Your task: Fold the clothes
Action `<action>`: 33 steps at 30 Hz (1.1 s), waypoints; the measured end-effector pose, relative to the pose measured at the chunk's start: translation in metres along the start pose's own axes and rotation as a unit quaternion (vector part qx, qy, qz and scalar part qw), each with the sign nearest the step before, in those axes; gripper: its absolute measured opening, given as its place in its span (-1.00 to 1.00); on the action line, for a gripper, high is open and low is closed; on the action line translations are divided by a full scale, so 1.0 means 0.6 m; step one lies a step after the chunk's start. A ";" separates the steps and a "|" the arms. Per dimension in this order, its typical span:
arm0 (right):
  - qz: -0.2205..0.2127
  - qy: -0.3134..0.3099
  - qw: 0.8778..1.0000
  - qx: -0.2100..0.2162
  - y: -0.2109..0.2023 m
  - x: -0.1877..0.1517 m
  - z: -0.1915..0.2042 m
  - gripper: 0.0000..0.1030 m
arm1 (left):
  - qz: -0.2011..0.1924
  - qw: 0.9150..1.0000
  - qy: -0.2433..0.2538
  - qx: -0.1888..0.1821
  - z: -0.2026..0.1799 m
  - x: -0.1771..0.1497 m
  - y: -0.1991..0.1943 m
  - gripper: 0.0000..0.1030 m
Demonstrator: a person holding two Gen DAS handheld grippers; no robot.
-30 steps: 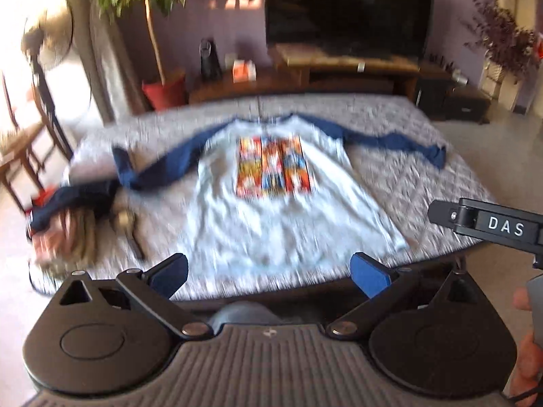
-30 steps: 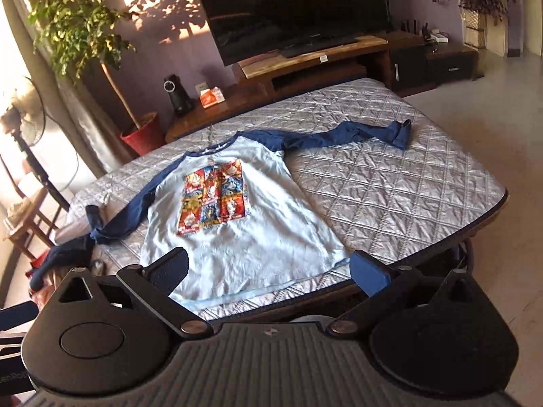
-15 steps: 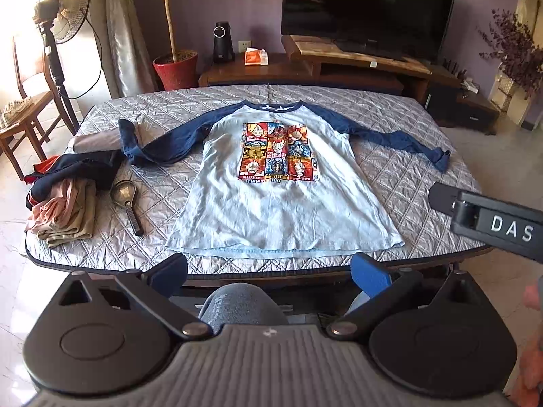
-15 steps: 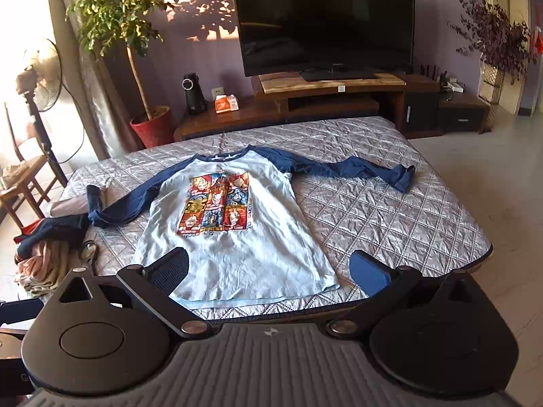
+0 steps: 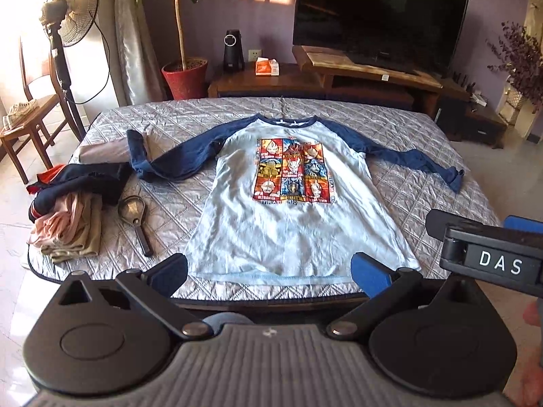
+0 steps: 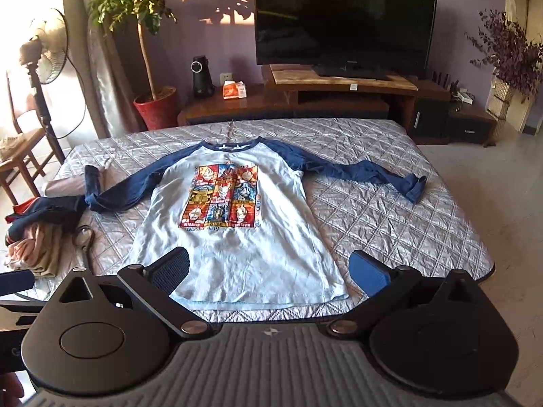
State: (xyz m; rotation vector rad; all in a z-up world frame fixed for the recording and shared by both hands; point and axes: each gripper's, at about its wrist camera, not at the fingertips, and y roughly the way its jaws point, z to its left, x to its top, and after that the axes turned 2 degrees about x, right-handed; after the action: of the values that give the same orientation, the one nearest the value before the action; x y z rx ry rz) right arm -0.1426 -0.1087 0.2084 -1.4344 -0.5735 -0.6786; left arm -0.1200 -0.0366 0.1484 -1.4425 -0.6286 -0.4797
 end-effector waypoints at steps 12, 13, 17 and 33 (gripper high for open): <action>-0.004 0.007 1.000 0.002 0.013 0.016 -0.007 0.97 | -0.008 1.000 0.007 -0.001 0.000 0.012 0.004 0.98; -0.005 0.008 1.000 0.004 0.014 0.017 -0.008 0.97 | -0.009 1.000 0.007 -0.001 0.001 0.013 0.004 0.98; -0.009 0.011 1.000 0.009 0.016 0.024 -0.012 0.97 | -0.010 1.000 0.003 -0.001 0.002 0.017 0.008 0.98; -0.099 -0.036 0.992 0.075 0.153 0.167 -0.114 1.00 | 0.009 1.000 -0.012 0.003 0.032 0.049 0.085 0.99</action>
State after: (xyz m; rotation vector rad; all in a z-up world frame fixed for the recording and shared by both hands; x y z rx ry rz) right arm -0.0099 -0.1834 0.2127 -1.2753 -0.8153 -0.7253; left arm -0.0670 -0.0112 0.1297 -1.4491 -0.6353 -0.4463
